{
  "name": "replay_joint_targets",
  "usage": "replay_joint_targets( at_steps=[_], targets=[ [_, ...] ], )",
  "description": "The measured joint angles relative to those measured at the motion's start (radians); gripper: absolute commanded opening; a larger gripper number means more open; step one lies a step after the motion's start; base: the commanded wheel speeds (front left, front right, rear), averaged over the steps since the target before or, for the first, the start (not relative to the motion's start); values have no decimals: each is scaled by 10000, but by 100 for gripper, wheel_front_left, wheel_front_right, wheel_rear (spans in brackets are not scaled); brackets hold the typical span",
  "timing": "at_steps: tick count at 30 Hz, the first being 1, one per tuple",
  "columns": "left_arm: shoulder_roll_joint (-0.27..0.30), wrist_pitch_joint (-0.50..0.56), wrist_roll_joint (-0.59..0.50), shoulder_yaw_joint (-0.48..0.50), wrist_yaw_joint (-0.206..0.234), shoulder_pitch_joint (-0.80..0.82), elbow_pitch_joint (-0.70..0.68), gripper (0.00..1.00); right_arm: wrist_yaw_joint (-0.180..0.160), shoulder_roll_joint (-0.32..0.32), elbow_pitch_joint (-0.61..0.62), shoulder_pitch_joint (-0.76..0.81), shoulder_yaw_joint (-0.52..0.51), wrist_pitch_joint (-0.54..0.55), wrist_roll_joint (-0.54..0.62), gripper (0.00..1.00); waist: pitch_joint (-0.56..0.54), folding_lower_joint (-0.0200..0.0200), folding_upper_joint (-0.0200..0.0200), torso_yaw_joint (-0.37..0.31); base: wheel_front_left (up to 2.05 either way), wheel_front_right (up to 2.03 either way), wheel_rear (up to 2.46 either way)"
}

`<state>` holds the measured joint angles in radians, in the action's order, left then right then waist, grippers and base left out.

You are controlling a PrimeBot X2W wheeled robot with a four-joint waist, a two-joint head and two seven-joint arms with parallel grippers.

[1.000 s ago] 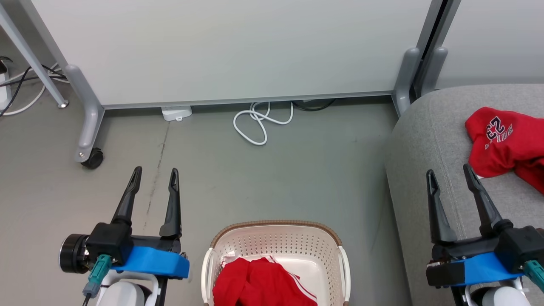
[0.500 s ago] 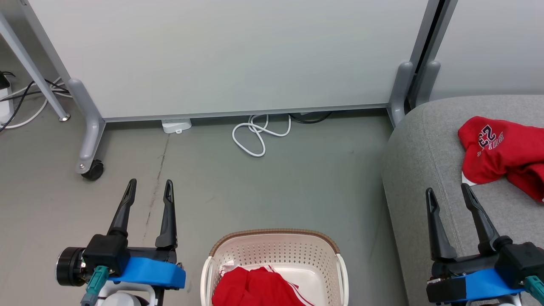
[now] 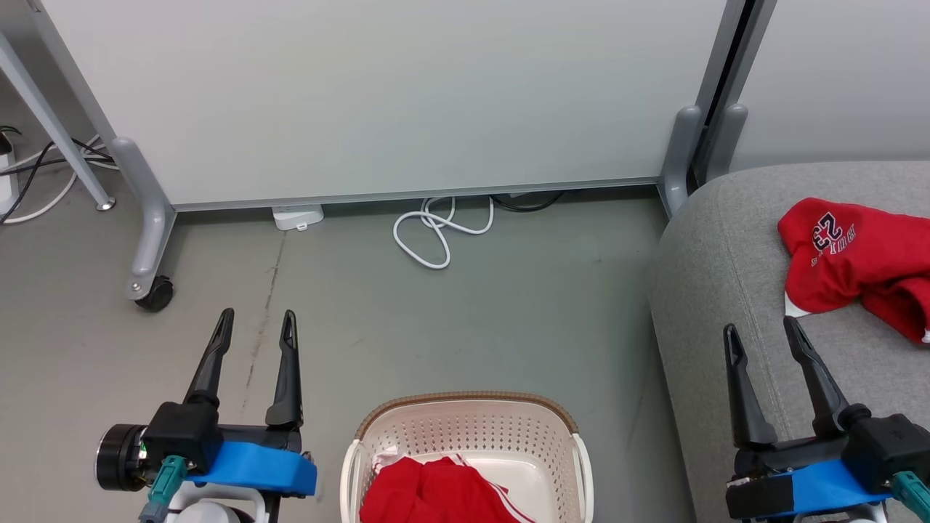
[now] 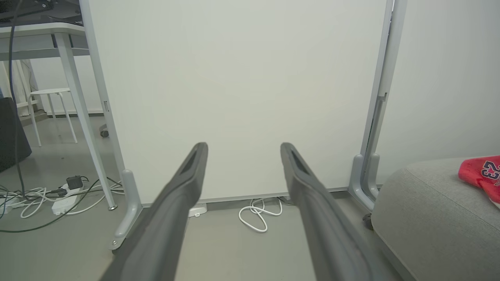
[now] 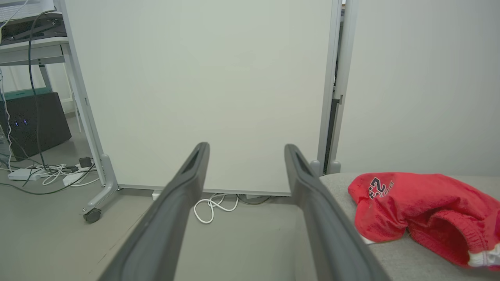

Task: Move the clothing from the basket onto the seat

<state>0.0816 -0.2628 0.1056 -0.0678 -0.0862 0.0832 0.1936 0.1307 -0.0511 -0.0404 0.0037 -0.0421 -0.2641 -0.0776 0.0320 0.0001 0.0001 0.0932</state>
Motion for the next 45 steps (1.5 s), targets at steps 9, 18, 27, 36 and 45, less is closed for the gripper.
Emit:
replay_joint_targets(
  at_steps=[9, 18, 27, 36, 45],
  targets=[
    [119, 0, -238, -251, -219, 420, 412, 100, 0, 0, -15, -74, 40, 0, 13, 100, 100, 0, 0, -93, 0, 0, 0],
    [631, -2, -451, -1553, -380, 1610, 1446, 100, 0, 4, 119, -523, 132, -2, 69, 100, 634, 0, 0, -332, 0, 0, 0],
    [1179, -2, -157, -3657, -435, 3142, 3045, 100, 0, 8, 395, -1338, 299, 0, 337, 100, 1812, 1, -1, -593, 0, 0, 0],
    [1498, 0, 81, -5902, -437, 4551, 5189, 100, 0, 10, 604, -2194, 479, 0, 564, 100, 3229, 2, -1, -838, 0, 0, 0],
    [1628, 0, 253, -8042, -437, 5953, 7204, 100, 0, 12, 813, -2894, 688, 0, 685, 100, 4501, 2, -1, -1141, 0, 0, 0]
  ],
)
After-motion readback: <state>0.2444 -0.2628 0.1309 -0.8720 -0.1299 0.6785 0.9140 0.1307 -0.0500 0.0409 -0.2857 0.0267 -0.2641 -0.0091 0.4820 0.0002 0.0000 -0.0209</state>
